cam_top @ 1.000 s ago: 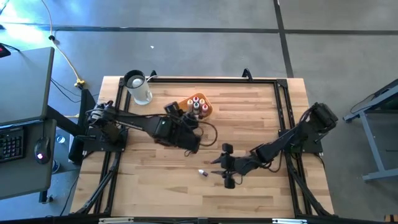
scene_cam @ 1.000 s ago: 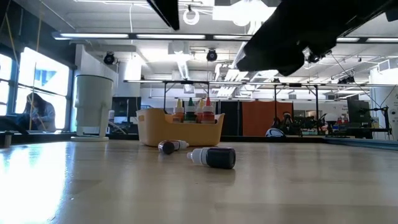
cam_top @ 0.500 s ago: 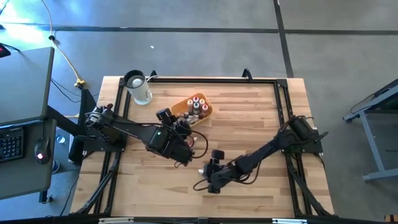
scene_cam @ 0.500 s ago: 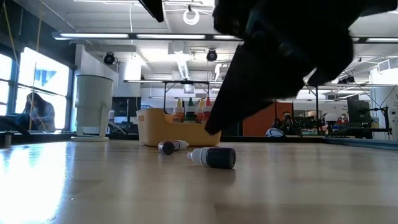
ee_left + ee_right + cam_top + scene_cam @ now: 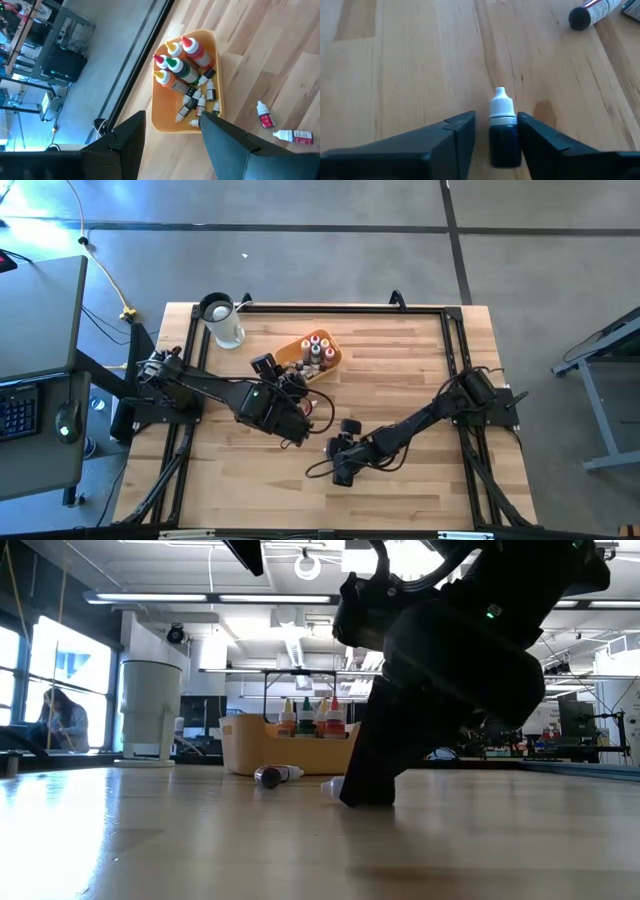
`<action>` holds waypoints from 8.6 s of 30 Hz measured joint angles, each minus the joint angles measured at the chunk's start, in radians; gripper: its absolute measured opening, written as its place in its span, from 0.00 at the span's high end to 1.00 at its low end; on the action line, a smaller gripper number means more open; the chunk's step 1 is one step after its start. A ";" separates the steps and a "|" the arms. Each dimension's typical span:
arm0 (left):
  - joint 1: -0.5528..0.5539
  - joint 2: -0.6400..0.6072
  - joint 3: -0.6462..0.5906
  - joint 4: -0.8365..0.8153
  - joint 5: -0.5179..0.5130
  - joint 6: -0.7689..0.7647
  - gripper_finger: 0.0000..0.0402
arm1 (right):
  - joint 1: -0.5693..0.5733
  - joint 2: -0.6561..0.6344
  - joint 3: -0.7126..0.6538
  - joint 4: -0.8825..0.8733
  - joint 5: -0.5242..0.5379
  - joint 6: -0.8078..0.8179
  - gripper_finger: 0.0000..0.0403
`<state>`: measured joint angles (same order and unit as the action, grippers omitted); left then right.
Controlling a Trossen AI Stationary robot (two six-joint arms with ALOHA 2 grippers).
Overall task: Pick & Place food coloring
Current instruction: Put the small purple food coloring bottle into the yellow bin, then put the small red food coloring bottle into the yellow bin
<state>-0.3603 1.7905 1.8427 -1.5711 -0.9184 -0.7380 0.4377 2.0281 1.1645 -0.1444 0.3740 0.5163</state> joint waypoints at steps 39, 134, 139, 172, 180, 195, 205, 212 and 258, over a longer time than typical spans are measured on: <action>0.000 0.000 0.000 0.000 0.027 0.000 0.53 | -0.479 -0.124 0.001 0.284 -0.076 -0.732 0.61; 0.164 0.067 -0.502 0.803 0.672 0.511 0.97 | -0.471 -0.240 -0.425 0.526 -0.494 -0.737 0.55; 0.156 0.066 -0.424 0.660 0.782 0.455 0.89 | -0.471 -0.240 -0.425 0.517 -0.494 -0.737 0.55; -0.059 0.174 -0.509 0.712 0.710 0.272 0.43 | -0.471 -0.239 -0.425 0.510 -0.494 -0.761 0.55; -0.061 0.176 -0.512 0.771 0.646 0.326 0.43 | -0.471 -0.239 -0.425 0.515 -0.494 -0.761 0.55; -0.038 0.180 -0.511 0.829 0.582 0.340 0.43 | -0.471 -0.239 -0.425 0.516 -0.494 -0.761 0.55; -0.018 0.181 -0.511 0.824 0.514 0.498 0.43 | -0.471 -0.239 -0.425 0.516 -0.497 -0.761 0.55; -0.001 0.182 -0.512 0.822 0.472 0.672 0.43 | -0.471 -0.239 -0.425 0.515 -0.497 -0.761 0.55; 0.094 0.176 -0.510 0.838 0.672 1.558 0.46 | -0.471 -0.239 -0.425 0.515 -0.498 -0.787 0.55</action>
<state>-0.2660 1.9665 1.3328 -0.7332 -0.2464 0.8203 -0.0334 1.7889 0.7395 0.3706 -0.1238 -0.2710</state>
